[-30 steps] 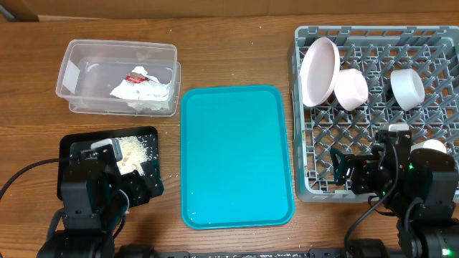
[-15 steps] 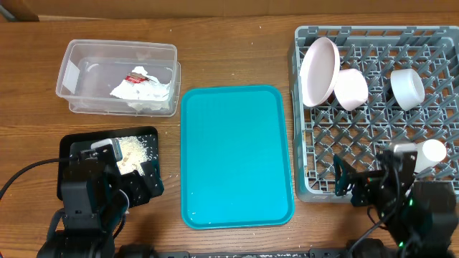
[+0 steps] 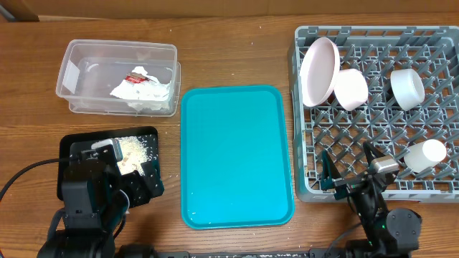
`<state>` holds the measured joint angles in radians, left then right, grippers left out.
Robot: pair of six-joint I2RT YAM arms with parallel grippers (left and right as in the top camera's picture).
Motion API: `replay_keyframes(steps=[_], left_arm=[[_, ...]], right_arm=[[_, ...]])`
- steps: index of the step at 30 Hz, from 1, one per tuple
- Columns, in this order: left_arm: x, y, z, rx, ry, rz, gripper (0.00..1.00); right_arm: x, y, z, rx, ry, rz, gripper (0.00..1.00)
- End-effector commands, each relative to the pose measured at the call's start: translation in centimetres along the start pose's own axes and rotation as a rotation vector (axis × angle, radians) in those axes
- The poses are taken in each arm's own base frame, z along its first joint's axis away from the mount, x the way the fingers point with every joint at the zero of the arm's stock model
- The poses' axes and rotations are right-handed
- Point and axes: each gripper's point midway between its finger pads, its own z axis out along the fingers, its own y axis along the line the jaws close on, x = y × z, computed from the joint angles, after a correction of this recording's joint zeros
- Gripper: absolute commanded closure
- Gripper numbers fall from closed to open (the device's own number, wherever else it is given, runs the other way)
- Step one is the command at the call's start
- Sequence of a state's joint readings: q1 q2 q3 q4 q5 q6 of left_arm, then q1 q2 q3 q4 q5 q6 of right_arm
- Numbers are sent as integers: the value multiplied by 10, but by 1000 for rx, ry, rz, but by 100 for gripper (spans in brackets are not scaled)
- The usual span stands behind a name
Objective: Sort waste into correct bins and load items into the dishwasher
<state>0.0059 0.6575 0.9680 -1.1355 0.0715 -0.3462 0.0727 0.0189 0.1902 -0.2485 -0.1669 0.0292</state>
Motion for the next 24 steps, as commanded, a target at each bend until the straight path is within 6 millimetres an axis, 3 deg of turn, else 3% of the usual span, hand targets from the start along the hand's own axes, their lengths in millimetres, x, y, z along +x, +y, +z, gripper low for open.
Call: replay_keyframes(steps=[1,6,24], left_arm=[[0,0,1,0,2,-19,0],[0,0,1,0,2,-19,0],[0,0,1,0,2,-19,0]], right_arm=[[11,-3,6,3,-25,-5,0],[40,-7,13,6,3,1,0],[39,-7,14,3,-15,-2,0]])
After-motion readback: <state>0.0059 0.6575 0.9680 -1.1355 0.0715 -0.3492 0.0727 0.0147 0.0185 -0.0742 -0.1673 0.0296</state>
